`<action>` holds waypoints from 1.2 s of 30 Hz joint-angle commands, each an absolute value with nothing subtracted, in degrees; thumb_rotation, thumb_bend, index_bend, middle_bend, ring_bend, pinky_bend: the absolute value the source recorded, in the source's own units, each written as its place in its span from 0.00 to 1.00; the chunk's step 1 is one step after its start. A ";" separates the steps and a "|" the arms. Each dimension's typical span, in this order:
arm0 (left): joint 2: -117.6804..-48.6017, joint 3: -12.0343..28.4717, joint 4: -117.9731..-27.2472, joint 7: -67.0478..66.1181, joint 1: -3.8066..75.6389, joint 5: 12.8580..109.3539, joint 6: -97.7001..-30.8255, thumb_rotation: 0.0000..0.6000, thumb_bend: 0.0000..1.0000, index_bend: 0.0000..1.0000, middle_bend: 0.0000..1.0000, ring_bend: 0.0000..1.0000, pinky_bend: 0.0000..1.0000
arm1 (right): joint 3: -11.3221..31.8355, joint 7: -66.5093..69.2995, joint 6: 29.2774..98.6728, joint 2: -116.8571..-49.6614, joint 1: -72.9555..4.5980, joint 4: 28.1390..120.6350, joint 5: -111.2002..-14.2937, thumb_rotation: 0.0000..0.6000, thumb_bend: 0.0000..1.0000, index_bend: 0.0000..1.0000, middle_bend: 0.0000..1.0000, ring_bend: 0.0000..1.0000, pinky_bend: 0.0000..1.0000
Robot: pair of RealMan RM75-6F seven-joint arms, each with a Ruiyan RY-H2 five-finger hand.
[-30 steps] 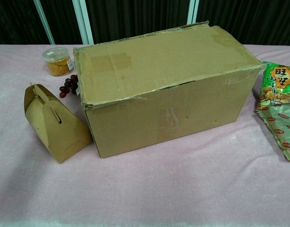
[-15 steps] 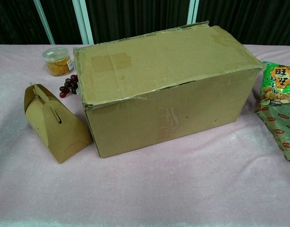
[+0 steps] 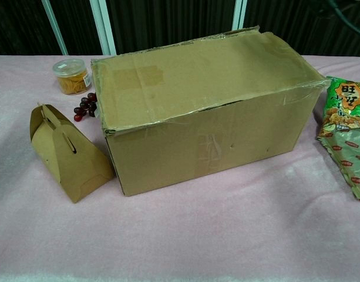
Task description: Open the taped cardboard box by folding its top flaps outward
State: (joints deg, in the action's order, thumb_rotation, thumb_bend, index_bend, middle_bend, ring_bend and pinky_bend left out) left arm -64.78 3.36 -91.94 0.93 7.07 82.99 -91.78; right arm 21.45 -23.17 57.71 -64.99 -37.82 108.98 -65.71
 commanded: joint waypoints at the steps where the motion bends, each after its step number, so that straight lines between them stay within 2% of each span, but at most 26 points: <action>1: -64.70 3.56 -91.90 1.19 7.02 82.81 -91.25 1.00 0.26 0.00 0.00 0.00 0.00 | 22.57 -28.71 53.08 -68.15 -43.81 107.72 -58.15 1.00 0.86 0.26 0.24 0.15 0.25; 8: -64.45 4.12 -92.19 1.96 6.86 82.24 -89.97 1.00 0.26 0.00 0.00 0.00 0.00 | 21.21 -33.50 50.71 -72.13 -51.23 104.45 -49.38 1.00 0.86 0.26 0.24 0.15 0.25; 26: -63.53 5.27 -92.94 4.28 6.70 80.43 -86.84 1.00 0.26 0.00 0.00 0.00 0.00 | 18.64 -37.18 48.86 -79.73 -64.05 95.25 -38.57 1.00 0.86 0.26 0.25 0.15 0.25; 31: -63.29 5.56 -93.14 4.72 6.70 79.88 -86.10 1.00 0.26 0.00 0.00 0.00 0.00 | 17.75 -37.74 49.50 -80.22 -65.70 94.44 -36.77 1.00 0.86 0.34 0.40 0.17 0.25; 36: -63.04 5.62 -93.46 4.96 6.69 79.82 -85.64 1.00 0.26 0.00 0.00 0.00 0.00 | 17.05 -38.23 50.80 -79.68 -66.28 95.22 -36.03 1.00 0.87 0.38 0.52 0.26 0.25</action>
